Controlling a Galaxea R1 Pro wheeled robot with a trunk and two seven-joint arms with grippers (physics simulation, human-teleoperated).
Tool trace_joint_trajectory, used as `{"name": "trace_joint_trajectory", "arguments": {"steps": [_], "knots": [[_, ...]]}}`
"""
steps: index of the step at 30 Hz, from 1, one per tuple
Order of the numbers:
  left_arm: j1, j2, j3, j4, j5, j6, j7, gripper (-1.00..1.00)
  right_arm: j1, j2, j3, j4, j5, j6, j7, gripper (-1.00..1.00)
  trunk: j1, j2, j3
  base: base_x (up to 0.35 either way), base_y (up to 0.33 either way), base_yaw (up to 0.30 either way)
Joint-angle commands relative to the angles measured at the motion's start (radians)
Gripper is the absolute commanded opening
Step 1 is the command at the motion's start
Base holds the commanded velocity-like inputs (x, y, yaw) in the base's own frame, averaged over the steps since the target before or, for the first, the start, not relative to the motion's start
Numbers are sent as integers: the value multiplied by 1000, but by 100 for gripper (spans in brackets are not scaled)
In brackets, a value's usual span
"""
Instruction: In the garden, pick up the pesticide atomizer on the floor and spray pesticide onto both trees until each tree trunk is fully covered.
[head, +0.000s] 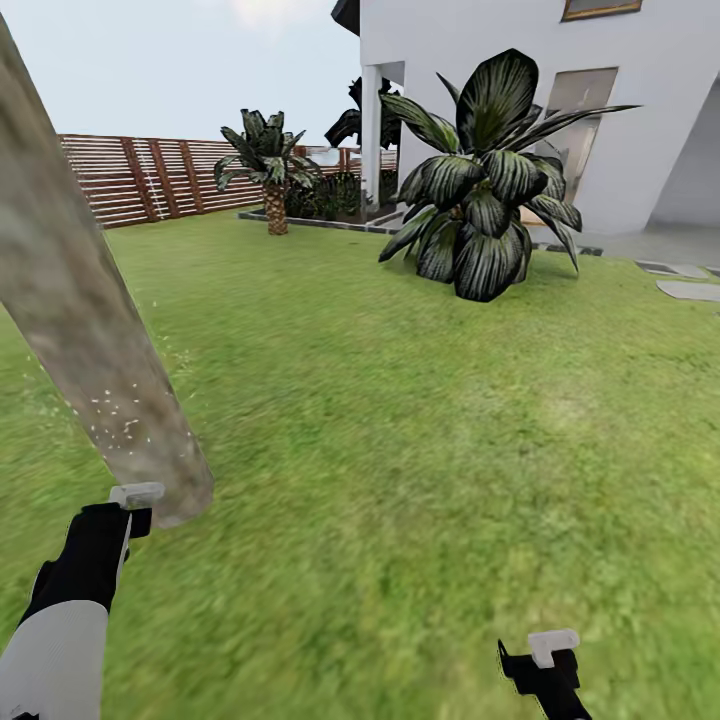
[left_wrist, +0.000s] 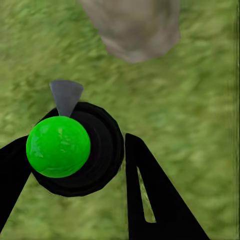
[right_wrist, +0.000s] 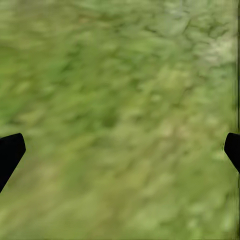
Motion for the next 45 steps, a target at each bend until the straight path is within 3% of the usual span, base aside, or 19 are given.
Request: {"name": "trace_joint_trajectory", "arguments": {"steps": [1,11,37,42,45], "knots": [[-1,0,2,-2,-9,4,-7,-100,-1,0,-8,1,11,-3,-2,100,0,0,-1,231,-268,0],[-1,0,2,-2,-11,2,-7,-100,-1,1,-8,1,11,-3,-2,100,0,0,-1,231,-268,34],[-1,-2,2,-1,-12,2,-7,-100,-1,7,-8,1,11,-3,-1,100,0,0,-1,231,-268,272],[-1,-2,1,-3,-6,2,-7,-100,-1,9,-8,1,11,-3,-1,100,0,0,-1,231,-268,63],[-17,-10,-17,-17,-5,18,-19,-100,-1,10,-8,1,11,-3,-2,100,0,0,-1,222,-268,194]]}}
